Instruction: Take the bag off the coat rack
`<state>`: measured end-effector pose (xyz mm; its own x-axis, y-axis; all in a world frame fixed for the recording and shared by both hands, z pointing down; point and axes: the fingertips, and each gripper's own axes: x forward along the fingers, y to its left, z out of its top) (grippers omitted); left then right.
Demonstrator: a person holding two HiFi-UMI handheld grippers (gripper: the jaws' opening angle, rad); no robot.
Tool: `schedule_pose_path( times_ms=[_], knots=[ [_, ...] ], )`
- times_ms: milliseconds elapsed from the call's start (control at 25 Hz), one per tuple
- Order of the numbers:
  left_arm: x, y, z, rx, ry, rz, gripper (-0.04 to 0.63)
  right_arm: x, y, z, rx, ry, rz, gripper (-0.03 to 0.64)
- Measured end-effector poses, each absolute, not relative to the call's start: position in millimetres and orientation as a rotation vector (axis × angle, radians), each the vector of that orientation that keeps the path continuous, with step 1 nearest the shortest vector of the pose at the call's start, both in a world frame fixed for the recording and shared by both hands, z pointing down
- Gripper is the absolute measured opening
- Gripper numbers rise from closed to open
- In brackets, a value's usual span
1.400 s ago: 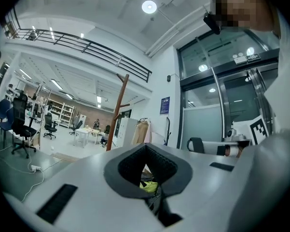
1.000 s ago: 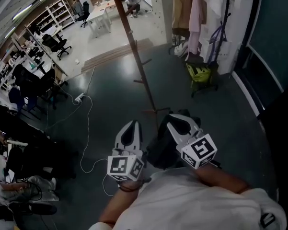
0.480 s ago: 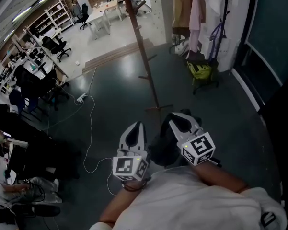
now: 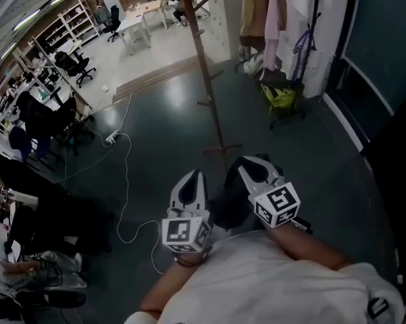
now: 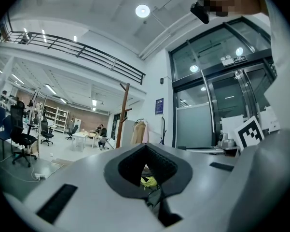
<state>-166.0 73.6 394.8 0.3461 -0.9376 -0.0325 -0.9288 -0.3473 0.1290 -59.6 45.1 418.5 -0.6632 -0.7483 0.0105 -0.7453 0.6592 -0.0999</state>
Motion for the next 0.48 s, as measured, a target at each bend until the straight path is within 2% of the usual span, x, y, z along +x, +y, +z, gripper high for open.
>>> schedule_pose_path(
  times_ms=[480],
  knots=[
    [-186.6, 72.5, 397.8, 2.509, -1.715, -0.161, 0.002, -88.0, 45.5, 413.8, -1.257, 2.855, -0.116, 0.021]
  ],
)
